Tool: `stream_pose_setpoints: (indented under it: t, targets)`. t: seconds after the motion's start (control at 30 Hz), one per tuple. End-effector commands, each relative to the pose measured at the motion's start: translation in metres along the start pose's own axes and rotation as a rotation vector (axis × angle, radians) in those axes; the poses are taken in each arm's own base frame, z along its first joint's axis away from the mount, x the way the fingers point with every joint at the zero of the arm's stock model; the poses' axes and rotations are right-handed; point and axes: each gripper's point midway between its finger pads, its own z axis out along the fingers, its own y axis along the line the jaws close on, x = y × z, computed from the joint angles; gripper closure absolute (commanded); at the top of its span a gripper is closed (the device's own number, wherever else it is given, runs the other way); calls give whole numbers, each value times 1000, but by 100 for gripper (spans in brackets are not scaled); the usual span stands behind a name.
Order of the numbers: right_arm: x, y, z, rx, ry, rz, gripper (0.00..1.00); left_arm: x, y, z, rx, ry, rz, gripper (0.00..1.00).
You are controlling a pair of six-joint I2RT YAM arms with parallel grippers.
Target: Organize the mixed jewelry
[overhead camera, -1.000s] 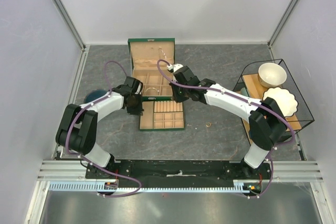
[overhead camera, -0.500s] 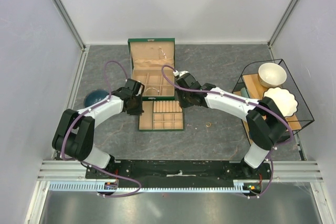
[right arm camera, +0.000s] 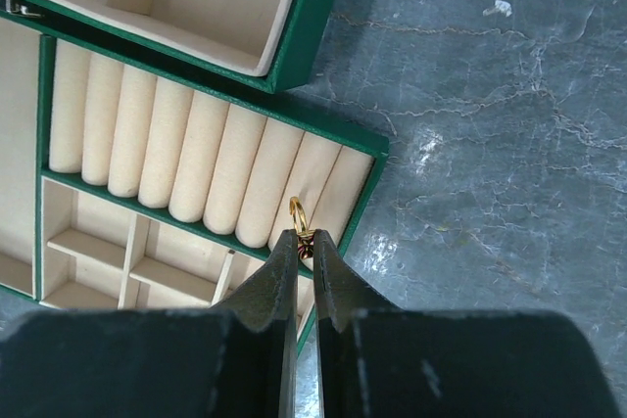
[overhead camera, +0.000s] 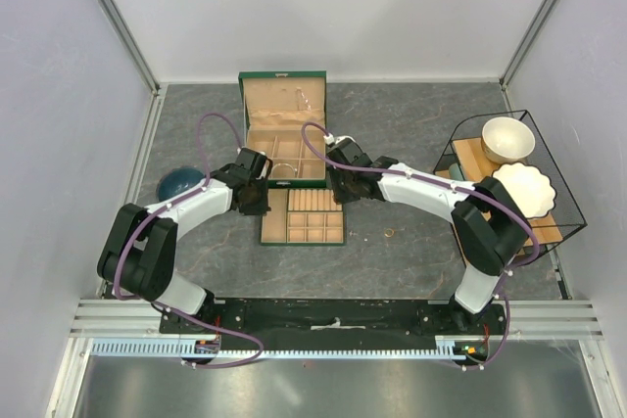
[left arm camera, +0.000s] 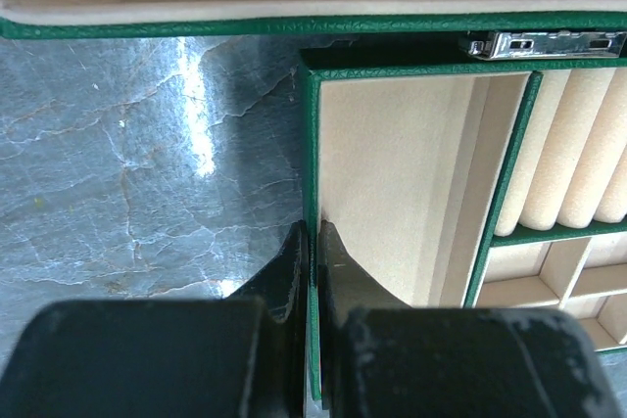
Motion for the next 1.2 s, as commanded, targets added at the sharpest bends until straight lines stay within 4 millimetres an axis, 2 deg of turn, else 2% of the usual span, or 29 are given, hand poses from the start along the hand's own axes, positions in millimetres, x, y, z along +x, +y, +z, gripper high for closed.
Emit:
stream_pose_setpoints:
  t: [0.0, 0.6, 1.17]
  targets:
    - [-8, 5, 5, -6, -22, 28, 100, -17, -11, -5, 38, -73, -38, 98]
    - [-11, 12, 20, 9, 13, 37, 100, -11, -18, 2, 38, -52, -40, 99]
    - [-8, 6, 19, 74, 28, 84, 100, -13, -15, 3, -8, -68, -60, 98]
